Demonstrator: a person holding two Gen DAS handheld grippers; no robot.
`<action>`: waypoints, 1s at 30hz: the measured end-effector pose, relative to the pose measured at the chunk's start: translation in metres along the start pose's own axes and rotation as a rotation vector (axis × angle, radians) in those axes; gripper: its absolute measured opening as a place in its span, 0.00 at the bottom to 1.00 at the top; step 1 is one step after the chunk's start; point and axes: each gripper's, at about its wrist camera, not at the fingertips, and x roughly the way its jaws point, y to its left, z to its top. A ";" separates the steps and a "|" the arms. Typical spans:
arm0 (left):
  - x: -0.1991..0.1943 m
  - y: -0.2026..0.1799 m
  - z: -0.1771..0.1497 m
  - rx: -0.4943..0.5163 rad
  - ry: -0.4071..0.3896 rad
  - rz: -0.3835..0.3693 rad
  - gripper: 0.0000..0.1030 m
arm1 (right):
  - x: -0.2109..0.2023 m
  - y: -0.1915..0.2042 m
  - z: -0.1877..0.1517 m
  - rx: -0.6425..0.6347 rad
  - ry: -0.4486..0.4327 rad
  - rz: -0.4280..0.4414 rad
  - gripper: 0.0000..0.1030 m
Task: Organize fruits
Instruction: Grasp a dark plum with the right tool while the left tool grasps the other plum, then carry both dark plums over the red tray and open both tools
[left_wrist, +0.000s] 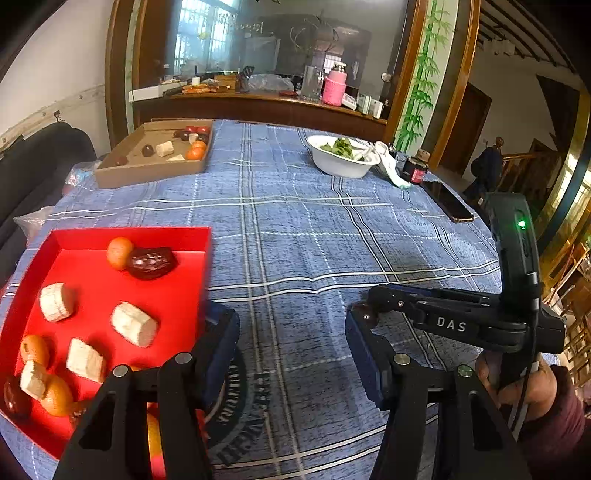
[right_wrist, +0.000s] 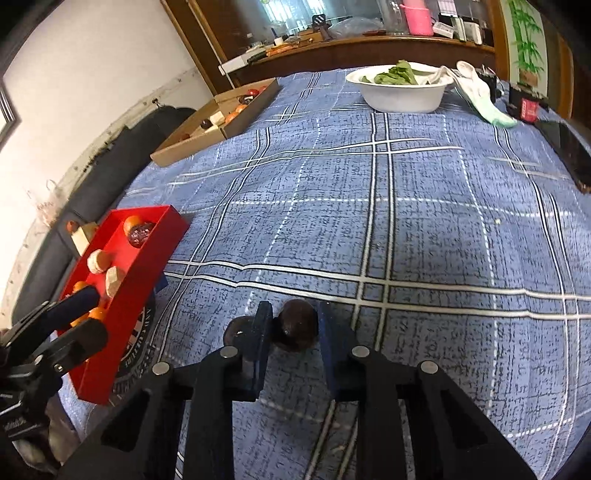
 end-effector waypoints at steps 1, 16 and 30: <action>0.004 -0.005 0.000 0.009 0.010 -0.001 0.60 | -0.002 -0.005 -0.001 0.021 -0.008 0.018 0.22; 0.078 -0.061 -0.001 0.192 0.152 0.031 0.33 | -0.021 -0.037 0.004 0.137 -0.089 0.050 0.22; -0.009 0.036 0.007 -0.090 -0.010 0.066 0.24 | -0.026 -0.020 0.002 0.083 -0.104 0.038 0.22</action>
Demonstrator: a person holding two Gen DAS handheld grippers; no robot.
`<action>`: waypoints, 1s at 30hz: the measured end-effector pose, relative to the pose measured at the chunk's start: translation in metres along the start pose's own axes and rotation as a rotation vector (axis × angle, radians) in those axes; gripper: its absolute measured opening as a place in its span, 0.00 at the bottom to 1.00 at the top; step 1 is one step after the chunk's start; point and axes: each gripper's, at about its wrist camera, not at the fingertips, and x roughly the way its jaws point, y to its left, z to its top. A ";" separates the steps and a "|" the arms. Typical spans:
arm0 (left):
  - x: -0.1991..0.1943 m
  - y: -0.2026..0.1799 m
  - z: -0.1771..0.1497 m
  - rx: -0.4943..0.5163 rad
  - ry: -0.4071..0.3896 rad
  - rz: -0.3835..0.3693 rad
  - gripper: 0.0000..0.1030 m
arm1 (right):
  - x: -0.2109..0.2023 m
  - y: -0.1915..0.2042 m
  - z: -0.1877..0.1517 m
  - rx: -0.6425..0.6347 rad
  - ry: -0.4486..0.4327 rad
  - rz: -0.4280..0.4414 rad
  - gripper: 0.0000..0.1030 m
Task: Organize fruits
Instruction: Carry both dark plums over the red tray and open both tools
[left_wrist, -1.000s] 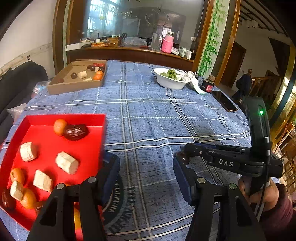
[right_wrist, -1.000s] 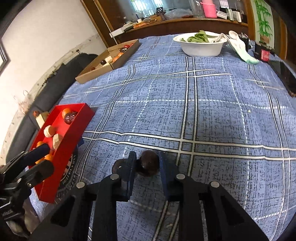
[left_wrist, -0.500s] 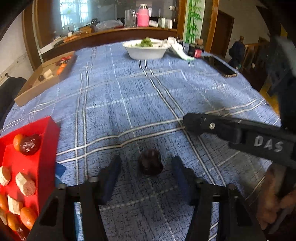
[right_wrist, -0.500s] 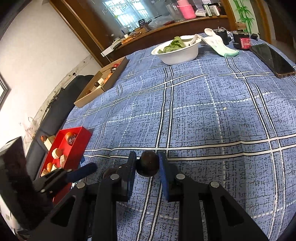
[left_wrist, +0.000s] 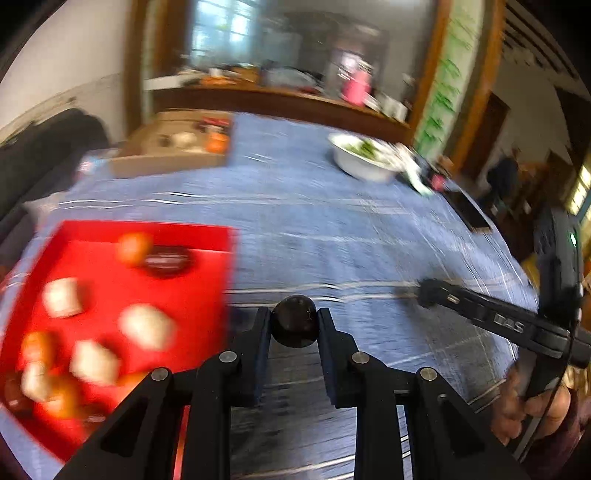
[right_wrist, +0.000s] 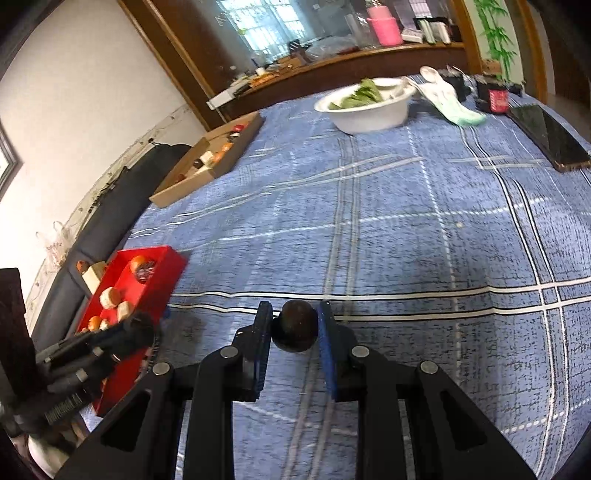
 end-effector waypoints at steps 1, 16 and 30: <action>-0.007 0.014 0.000 -0.022 -0.013 0.021 0.24 | -0.002 0.008 0.001 -0.011 0.003 0.020 0.22; -0.018 0.144 -0.016 -0.285 -0.028 0.135 0.25 | 0.053 0.150 0.005 -0.154 0.200 0.233 0.23; -0.022 0.166 -0.016 -0.376 -0.059 0.074 0.56 | 0.092 0.198 0.000 -0.269 0.178 0.099 0.34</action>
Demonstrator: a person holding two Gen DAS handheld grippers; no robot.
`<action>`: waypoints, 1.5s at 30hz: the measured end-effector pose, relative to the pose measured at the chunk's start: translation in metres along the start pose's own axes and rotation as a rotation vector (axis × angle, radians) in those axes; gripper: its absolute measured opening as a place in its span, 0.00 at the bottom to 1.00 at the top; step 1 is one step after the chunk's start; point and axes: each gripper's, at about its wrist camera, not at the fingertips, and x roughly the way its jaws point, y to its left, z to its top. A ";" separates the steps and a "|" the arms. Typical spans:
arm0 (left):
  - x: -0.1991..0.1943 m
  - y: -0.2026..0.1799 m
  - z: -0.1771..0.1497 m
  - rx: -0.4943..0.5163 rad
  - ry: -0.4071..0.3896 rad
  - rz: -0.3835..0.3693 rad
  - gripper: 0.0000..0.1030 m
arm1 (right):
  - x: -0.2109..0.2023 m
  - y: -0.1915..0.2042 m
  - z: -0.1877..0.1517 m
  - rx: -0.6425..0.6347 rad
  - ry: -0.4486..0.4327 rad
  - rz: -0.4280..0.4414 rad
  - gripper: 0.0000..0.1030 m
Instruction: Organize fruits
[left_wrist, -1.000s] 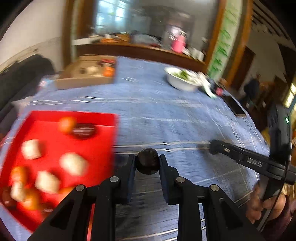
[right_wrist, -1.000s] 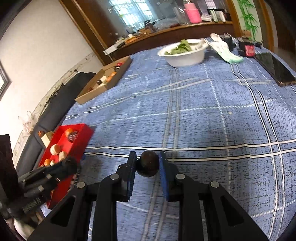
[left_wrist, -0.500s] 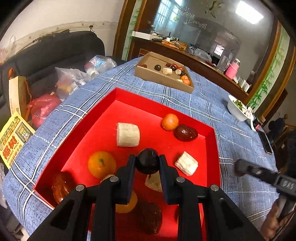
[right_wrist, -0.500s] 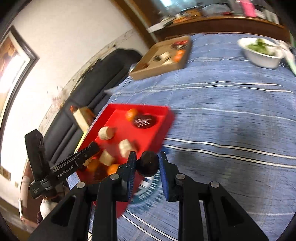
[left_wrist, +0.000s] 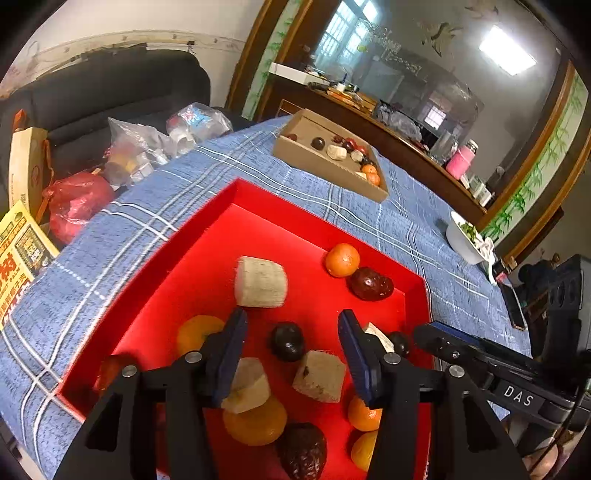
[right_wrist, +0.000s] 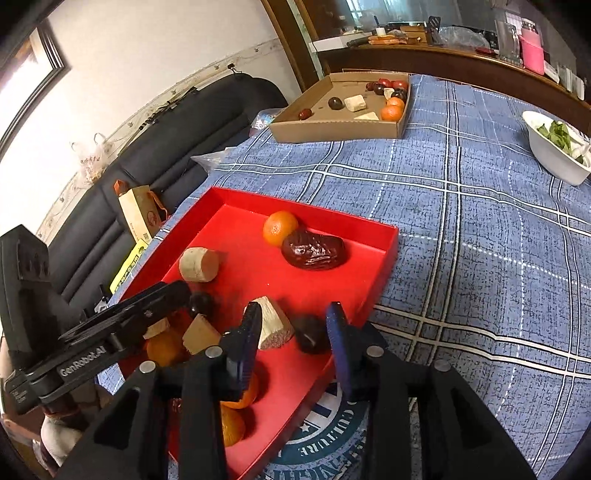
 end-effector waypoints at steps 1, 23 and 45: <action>-0.002 0.001 0.000 -0.008 -0.005 0.002 0.57 | 0.000 0.000 0.001 0.001 -0.003 0.000 0.34; -0.036 -0.160 -0.053 0.322 -0.049 0.005 0.67 | -0.113 -0.067 -0.087 0.101 -0.183 -0.174 0.46; -0.113 -0.262 -0.090 0.440 -0.515 0.191 1.00 | -0.210 -0.118 -0.133 0.155 -0.385 -0.294 0.61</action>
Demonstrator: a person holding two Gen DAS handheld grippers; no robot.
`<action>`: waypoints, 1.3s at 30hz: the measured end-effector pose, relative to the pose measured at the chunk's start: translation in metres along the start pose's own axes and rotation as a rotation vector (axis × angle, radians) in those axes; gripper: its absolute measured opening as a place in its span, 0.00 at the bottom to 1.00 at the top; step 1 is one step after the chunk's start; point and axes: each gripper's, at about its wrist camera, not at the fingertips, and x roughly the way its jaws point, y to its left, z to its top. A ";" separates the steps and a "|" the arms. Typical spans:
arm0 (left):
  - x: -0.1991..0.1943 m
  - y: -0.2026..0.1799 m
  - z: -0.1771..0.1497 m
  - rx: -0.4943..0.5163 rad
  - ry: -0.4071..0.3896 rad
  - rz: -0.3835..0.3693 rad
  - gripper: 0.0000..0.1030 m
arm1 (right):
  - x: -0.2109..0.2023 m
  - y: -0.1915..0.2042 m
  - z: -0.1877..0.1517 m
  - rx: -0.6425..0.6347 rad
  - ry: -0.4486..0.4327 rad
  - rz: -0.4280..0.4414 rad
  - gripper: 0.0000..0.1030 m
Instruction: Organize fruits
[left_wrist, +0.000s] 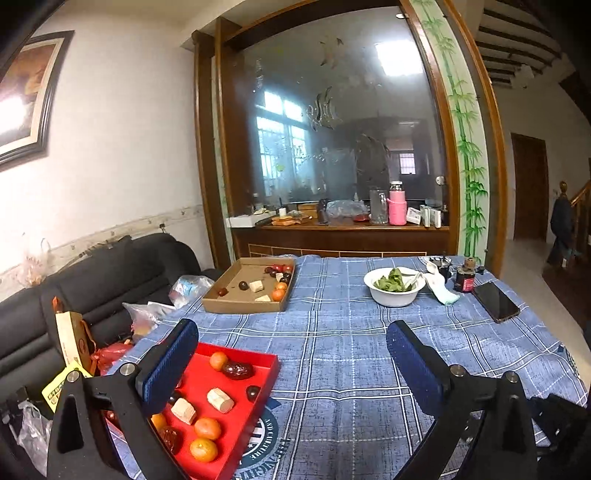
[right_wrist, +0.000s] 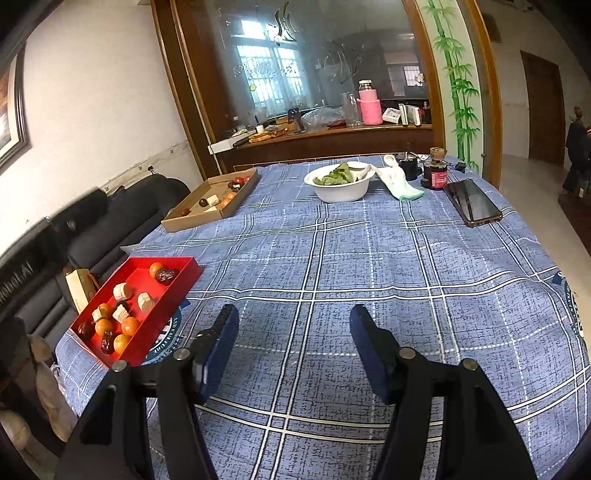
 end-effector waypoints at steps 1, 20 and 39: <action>0.004 0.001 -0.001 -0.002 0.016 0.005 1.00 | 0.002 0.002 -0.001 -0.004 0.006 0.005 0.61; 0.054 0.019 -0.037 -0.024 0.262 -0.027 1.00 | 0.031 0.046 -0.015 -0.108 0.103 -0.016 0.64; 0.064 0.017 -0.043 -0.011 0.303 -0.043 1.00 | 0.044 0.048 -0.014 -0.122 0.131 -0.041 0.68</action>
